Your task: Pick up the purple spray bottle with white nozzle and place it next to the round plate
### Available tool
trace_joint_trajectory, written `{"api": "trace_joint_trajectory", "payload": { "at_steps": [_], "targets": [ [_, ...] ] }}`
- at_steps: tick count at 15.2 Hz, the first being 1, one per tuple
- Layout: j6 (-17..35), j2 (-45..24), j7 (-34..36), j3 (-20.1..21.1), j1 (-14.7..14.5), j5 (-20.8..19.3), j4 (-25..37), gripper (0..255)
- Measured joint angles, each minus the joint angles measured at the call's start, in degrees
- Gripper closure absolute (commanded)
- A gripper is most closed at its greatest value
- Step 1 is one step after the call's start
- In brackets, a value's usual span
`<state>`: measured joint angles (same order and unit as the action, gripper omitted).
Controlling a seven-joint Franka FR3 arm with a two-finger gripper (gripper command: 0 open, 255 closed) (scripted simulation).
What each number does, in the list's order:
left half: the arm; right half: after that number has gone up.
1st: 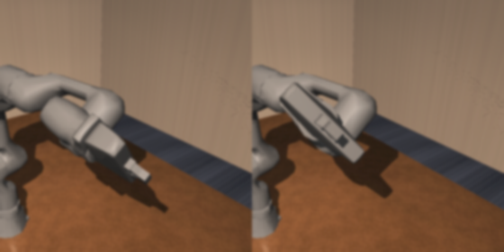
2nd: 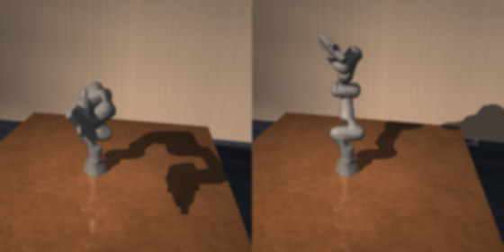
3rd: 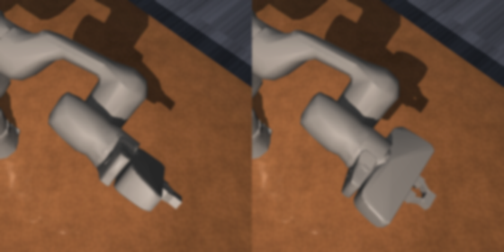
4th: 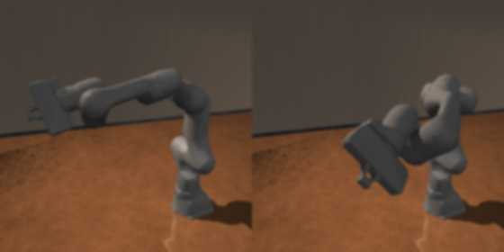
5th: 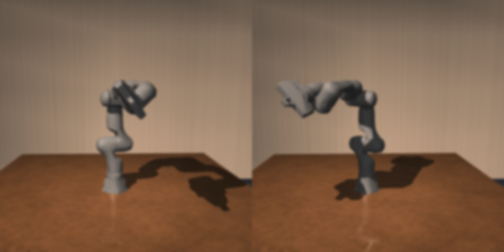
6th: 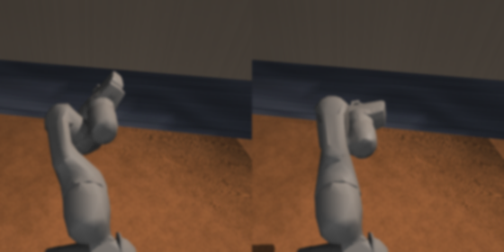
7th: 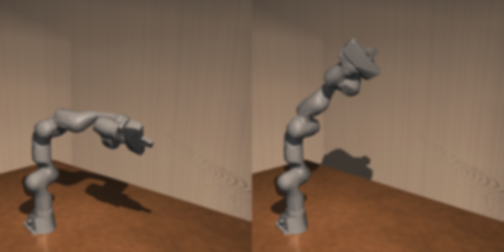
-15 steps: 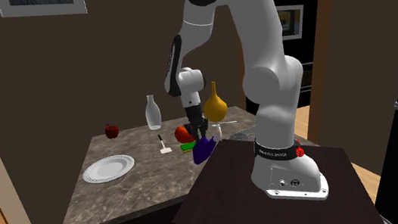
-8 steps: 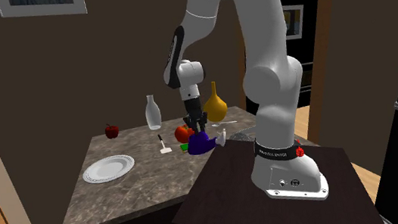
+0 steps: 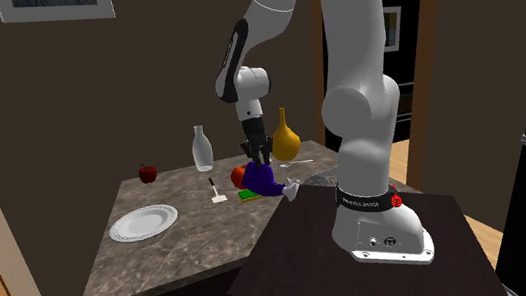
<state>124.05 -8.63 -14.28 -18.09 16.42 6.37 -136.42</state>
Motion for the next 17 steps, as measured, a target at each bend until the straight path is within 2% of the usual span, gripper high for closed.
{"api": "trace_joint_trajectory", "payload": {
  "at_steps": [17],
  "targets": [
    [-12.7, 10.6, 3.7, -0.4, -0.3, -4.1, 2.9, 255]
  ]
}}
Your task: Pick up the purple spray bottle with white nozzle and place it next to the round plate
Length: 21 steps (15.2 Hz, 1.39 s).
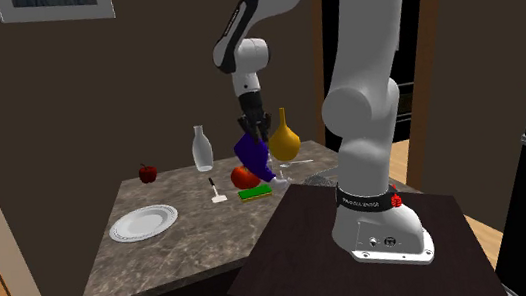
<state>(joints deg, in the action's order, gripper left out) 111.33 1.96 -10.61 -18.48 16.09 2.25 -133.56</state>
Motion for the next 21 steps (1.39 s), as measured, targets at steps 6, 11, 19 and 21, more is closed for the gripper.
{"api": "trace_joint_trajectory", "payload": {
  "at_steps": [6, 11, 19, 21],
  "targets": [
    [-4.9, 2.9, 0.8, 0.1, 0.0, -0.9, 2.2, 255],
    [-8.5, 4.4, 1.4, 0.2, 0.0, -1.3, 4.4, 255],
    [-15.0, 7.4, 2.3, 0.6, 0.0, -2.0, 8.0, 255],
    [-15.7, 7.0, 2.8, 0.9, -0.3, -1.6, 9.1, 255]
  ]
}}
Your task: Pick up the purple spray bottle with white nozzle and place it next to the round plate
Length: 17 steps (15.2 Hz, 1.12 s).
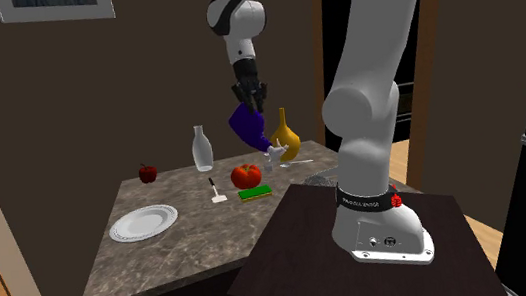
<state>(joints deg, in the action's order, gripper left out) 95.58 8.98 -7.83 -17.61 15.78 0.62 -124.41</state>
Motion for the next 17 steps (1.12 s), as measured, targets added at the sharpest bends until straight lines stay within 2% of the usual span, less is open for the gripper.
{"api": "trace_joint_trajectory", "payload": {
  "at_steps": [10, 17],
  "targets": [
    [-0.2, -5.9, 10.6, 6.7, -6.2, 6.3, 6.9, 255],
    [-0.4, -14.2, 17.5, 10.6, -10.2, 10.0, 16.2, 255]
  ]
}}
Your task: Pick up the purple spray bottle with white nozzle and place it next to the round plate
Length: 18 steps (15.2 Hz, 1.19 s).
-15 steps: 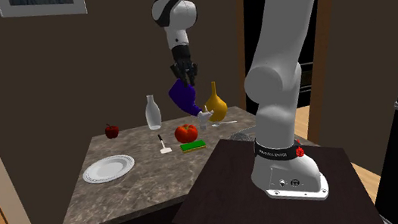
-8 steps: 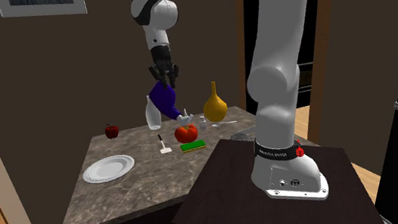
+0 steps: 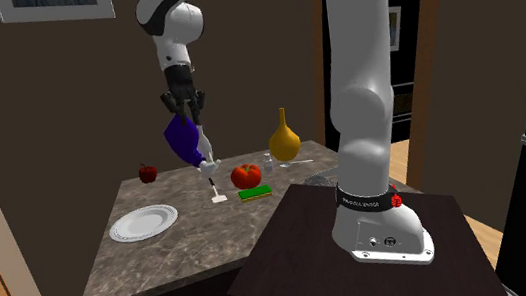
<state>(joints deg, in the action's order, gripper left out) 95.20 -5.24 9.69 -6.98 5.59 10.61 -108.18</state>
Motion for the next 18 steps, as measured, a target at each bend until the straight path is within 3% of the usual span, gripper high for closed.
{"api": "trace_joint_trajectory", "payload": {
  "at_steps": [9, 14, 18],
  "targets": [
    [-3.0, -12.4, 8.6, 3.9, -4.4, 2.8, 17.0, 255],
    [-6.7, -21.9, 13.6, 5.6, -6.8, 3.6, 31.3, 255],
    [-4.9, -23.6, 14.1, 5.9, -7.4, 3.7, 31.3, 255]
  ]
}}
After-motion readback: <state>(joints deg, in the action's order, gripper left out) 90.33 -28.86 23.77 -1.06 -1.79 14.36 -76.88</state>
